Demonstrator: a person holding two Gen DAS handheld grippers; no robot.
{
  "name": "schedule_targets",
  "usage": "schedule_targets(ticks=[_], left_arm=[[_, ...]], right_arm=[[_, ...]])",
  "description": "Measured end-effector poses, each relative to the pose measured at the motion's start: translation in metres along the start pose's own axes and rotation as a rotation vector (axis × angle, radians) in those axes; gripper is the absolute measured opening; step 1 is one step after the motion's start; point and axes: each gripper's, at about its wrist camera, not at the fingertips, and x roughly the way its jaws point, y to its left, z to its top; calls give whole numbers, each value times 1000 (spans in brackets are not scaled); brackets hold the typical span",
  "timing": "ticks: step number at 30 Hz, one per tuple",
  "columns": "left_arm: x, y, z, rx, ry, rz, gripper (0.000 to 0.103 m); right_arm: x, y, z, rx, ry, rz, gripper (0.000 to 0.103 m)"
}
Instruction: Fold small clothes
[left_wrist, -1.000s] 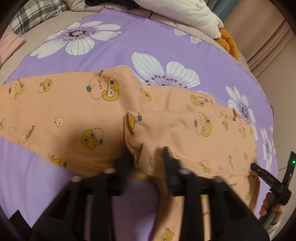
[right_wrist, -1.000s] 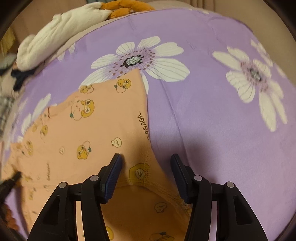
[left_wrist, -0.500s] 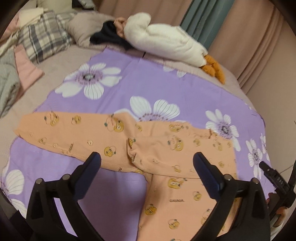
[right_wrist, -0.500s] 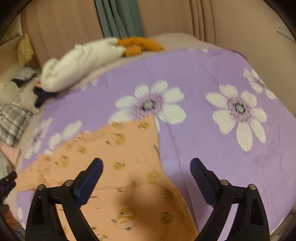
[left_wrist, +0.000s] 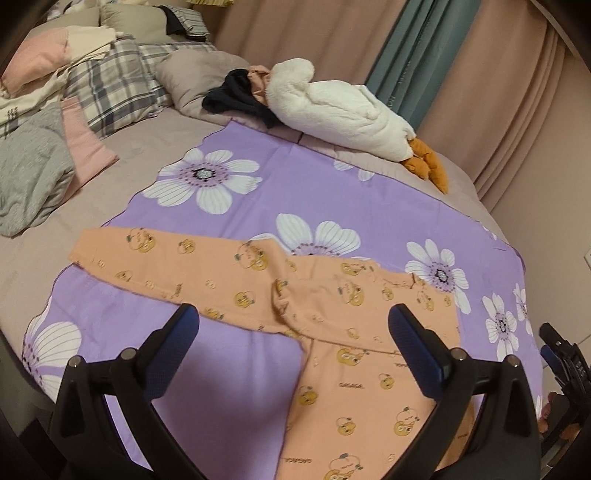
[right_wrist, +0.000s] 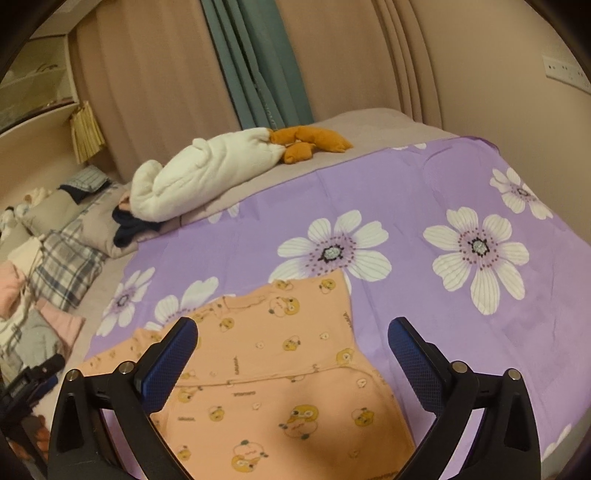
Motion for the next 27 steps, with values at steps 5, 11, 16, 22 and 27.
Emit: schedule_targets(ticks=[5, 11, 16, 22, 27], left_arm=[[3, 18, -7, -22, 31, 30, 103], [8, 40, -13, -73, 59, 42, 103], [11, 55, -14, -112, 71, 45, 103], [15, 72, -13, -155, 77, 56, 103], [23, 89, -14, -199, 90, 65, 103]], right_arm=[[-5, 13, -10, -60, -1, -8, 102], [-5, 24, -19, -79, 19, 9, 102], [-4, 32, -24, -89, 29, 14, 102], [-3, 37, -27, -78, 40, 11, 102], [-2, 40, -30, -78, 55, -3, 102]])
